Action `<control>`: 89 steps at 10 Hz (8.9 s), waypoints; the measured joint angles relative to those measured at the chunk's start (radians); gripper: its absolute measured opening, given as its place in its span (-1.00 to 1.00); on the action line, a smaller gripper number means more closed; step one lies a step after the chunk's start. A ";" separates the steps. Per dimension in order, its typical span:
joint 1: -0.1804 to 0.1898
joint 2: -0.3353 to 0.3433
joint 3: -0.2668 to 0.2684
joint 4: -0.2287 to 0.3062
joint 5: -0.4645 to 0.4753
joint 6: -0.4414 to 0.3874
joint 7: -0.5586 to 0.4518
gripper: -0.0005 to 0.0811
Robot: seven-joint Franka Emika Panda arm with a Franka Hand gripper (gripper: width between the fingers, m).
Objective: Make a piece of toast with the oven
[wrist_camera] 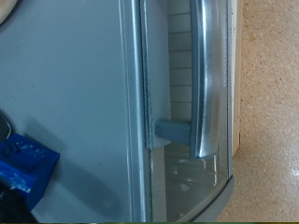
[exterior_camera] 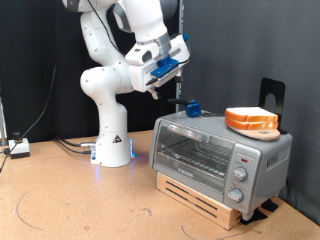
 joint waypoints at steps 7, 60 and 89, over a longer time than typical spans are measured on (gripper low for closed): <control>-0.001 0.043 -0.002 -0.106 0.001 0.135 -0.031 0.99; -0.181 0.851 -0.118 0.143 -0.122 0.605 -0.092 0.99; -0.199 0.129 -0.030 0.185 0.256 -0.329 -0.832 0.99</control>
